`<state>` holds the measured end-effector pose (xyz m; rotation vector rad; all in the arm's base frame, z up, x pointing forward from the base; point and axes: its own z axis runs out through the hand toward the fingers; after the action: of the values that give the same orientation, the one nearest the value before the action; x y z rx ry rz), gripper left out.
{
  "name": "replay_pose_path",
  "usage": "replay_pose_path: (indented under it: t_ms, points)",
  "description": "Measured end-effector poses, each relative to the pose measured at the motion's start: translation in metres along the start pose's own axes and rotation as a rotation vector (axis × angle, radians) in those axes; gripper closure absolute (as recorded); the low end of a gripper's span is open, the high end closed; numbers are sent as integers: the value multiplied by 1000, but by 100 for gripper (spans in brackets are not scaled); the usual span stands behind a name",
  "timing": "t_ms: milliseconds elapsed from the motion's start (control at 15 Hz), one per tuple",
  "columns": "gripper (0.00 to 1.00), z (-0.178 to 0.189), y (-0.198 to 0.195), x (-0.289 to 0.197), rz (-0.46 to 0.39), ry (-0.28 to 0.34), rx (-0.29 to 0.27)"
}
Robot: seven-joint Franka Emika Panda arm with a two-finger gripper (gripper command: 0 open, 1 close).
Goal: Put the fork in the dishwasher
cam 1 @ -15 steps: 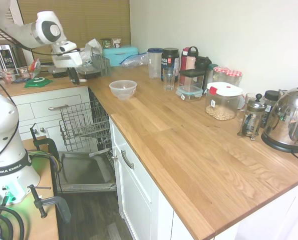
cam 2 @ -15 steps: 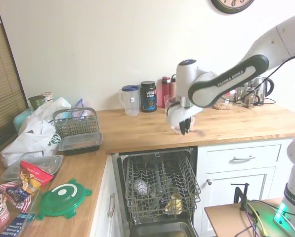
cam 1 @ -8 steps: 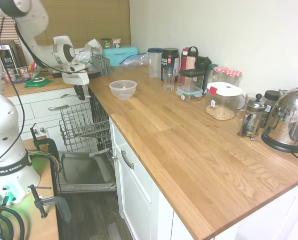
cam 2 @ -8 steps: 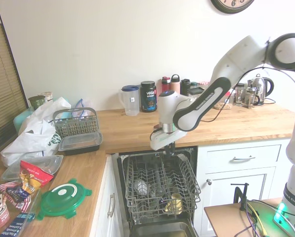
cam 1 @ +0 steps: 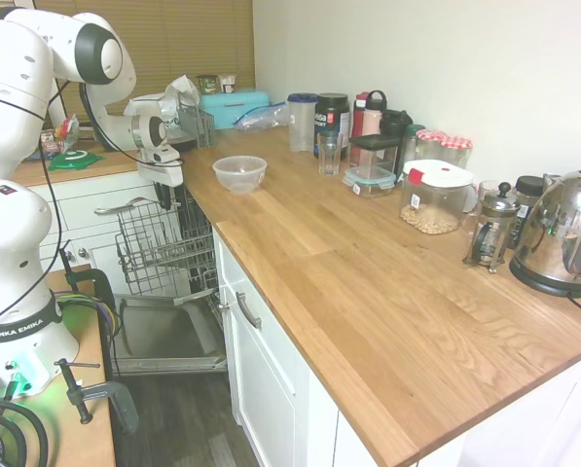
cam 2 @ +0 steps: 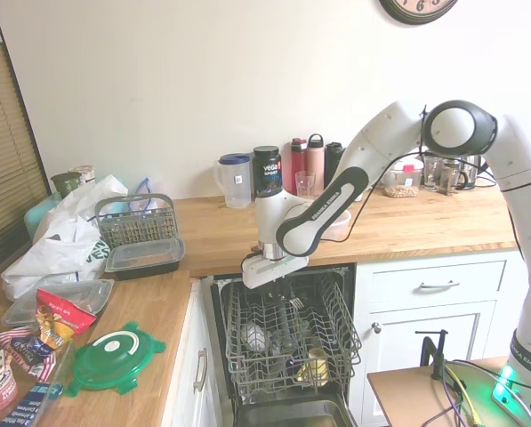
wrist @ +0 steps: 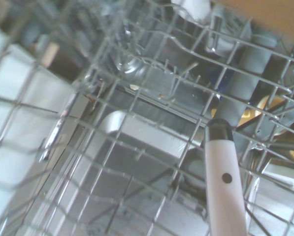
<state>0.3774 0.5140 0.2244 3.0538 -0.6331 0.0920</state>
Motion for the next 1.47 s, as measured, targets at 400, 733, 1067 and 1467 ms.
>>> replay_pose_path:
  t_ms: [400,733,1067,1467]
  points:
    - [0,2,-9,-2,10,-8,-6]
    - [0,-13,-7,2,17,-12,11]
    - [0,-47,8,-4,0,11,65]
    - [0,-147,81,-14,17,72,242]
